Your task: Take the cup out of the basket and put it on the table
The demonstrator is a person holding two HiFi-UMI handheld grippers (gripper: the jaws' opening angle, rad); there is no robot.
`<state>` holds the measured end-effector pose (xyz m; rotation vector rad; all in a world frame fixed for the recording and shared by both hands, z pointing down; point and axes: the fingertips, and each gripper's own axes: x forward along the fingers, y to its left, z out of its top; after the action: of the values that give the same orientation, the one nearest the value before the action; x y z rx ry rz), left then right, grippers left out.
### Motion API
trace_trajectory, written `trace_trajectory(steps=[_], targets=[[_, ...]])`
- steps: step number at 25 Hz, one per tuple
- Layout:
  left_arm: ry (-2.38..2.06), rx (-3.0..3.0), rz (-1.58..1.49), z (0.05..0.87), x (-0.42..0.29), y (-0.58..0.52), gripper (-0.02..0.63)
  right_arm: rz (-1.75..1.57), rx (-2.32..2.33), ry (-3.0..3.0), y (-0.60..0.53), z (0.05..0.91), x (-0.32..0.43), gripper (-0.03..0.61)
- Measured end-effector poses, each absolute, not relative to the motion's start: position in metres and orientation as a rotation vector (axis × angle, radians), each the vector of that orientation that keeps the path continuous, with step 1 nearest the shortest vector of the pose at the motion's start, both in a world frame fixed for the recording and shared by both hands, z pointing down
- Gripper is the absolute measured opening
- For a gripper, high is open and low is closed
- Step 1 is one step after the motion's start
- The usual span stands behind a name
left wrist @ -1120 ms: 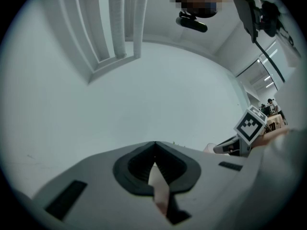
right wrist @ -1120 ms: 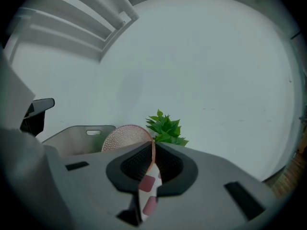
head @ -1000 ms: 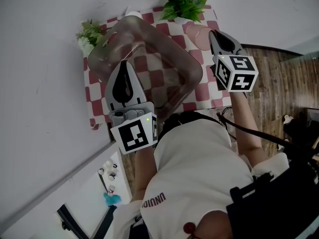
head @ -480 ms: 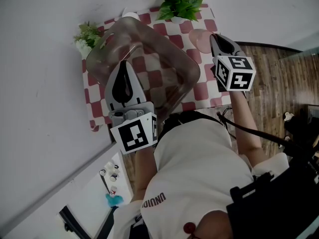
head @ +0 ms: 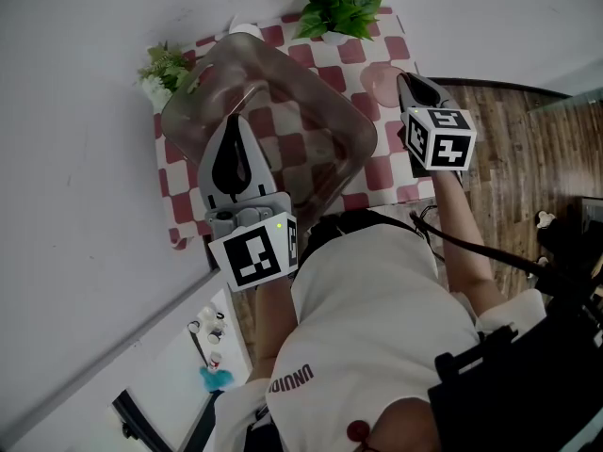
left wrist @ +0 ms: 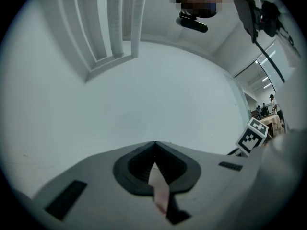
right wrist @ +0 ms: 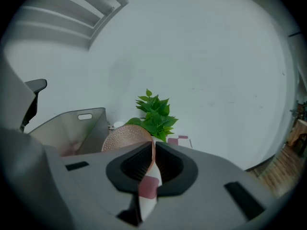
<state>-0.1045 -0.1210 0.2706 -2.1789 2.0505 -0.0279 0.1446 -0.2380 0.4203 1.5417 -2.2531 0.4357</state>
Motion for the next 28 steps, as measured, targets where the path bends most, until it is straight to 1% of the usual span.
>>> trace_trajectory(steps=[13, 28], targets=[[2.047, -2.178, -0.036, 0.271, -0.104, -0.122, 0.012, 0.546, 1.454, -2.141, -0.229, 0.466, 0.15, 0.035], [2.035, -2.185, -0.042, 0.271, -0.103, -0.123, 0.012, 0.607, 1.378, -2.056, -0.219, 0.499, 0.155, 0.035]])
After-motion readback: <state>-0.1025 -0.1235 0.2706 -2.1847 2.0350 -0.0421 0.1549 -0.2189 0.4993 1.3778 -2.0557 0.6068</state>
